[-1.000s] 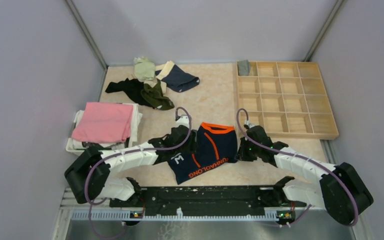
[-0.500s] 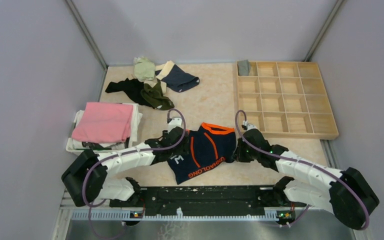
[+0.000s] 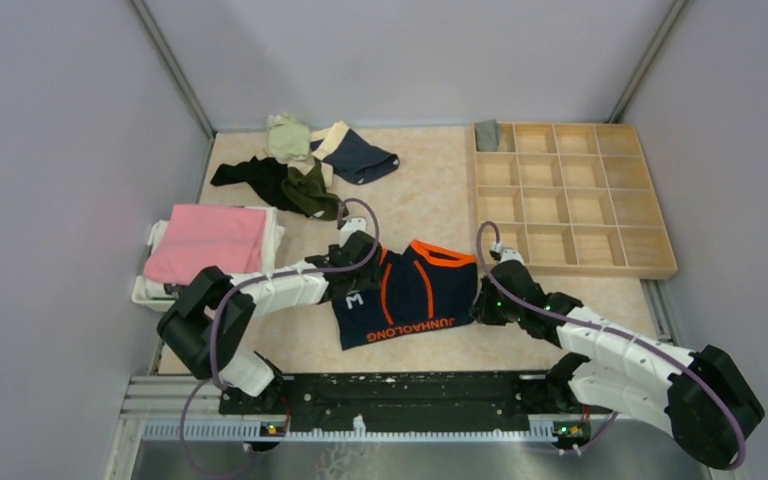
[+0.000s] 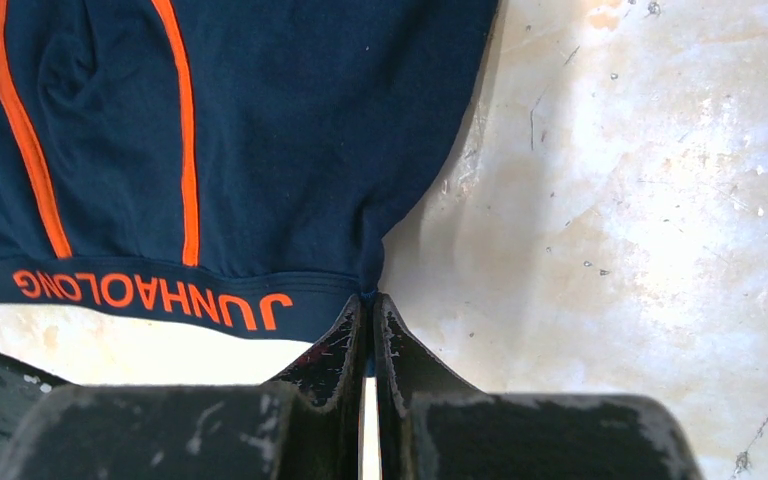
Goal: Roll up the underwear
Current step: Fold the underwear at the center of the board.
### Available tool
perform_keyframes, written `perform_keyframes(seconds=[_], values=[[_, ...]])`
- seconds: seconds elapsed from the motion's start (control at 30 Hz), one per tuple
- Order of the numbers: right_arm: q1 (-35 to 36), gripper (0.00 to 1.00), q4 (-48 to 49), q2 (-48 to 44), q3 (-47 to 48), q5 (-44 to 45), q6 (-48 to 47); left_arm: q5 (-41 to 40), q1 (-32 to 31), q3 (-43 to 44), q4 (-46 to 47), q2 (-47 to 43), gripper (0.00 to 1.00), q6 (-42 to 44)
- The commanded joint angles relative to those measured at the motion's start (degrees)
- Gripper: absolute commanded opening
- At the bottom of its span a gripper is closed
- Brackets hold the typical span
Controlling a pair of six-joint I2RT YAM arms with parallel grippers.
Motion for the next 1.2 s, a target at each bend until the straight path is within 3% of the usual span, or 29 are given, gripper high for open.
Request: perform_keyframes(seconds=[0.0, 0.2, 0.27, 0.33, 0.47, 0.67, 0.9, 1.17], values=[[0.33, 0.02, 0.9, 0.3, 0.05, 0.38, 0.17, -0.01, 4.4, 3.22, -2.98, 5.54, 0.71, 2.8], [0.38, 0.07, 0.35, 1.11, -0.06, -1.77, -0.59, -4.7, 9.37, 10.1, -6.87, 9.72, 0.72, 5.12], [0.33, 0.13, 0.18, 0.82, -0.27, -2.36, -0.51, -4.8, 10.48, 11.06, -6.93, 10.54, 0.72, 5.55], [0.35, 0.26, -0.13, -0.08, -0.46, -2.28, -0.08, -4.1, 11.05, 11.58, -6.4, 10.73, 0.73, 6.39], [0.33, 0.4, -1.59, -2.89, 0.79, 1.45, 0.07, 0.94, 11.07, 10.96, -3.09, 7.3, 0.73, 9.92], [-2.68, 0.5, 0.59, -1.49, 4.53, 1.57, -1.76, 9.28, 11.01, 7.05, 0.55, -2.17, 0.74, 11.35], [-9.17, 0.53, 5.3, 7.87, 11.25, -2.65, -5.87, 12.14, 10.93, -1.42, 3.17, -16.4, 0.77, 8.88], [-9.6, 0.52, 3.74, 23.47, 23.06, -0.06, -12.46, 10.22, 11.03, -5.95, 1.62, -26.44, 0.82, 6.73]])
